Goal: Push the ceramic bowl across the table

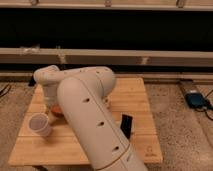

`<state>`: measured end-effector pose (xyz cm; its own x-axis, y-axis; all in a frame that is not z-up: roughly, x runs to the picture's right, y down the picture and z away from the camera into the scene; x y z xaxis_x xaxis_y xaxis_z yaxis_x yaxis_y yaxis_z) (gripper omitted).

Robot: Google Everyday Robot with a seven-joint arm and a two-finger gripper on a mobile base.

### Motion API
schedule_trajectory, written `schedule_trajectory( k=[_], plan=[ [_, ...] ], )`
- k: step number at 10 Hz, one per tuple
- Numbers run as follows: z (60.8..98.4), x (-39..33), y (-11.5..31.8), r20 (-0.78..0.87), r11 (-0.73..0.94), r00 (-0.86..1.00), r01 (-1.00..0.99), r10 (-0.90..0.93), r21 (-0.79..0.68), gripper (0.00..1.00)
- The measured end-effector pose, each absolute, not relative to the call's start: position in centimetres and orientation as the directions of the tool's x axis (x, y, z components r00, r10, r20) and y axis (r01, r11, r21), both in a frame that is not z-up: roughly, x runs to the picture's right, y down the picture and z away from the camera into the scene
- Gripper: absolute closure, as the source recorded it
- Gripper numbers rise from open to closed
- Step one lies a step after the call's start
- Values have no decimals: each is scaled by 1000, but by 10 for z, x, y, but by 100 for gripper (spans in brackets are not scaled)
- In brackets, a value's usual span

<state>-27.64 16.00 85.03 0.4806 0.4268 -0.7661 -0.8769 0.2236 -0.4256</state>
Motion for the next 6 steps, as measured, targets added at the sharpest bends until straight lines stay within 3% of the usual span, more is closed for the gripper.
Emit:
schedule_trajectory(
  k=[6],
  plan=[
    [855, -219, 167, -828, 166, 393, -920, 401, -356, 20]
  ],
)
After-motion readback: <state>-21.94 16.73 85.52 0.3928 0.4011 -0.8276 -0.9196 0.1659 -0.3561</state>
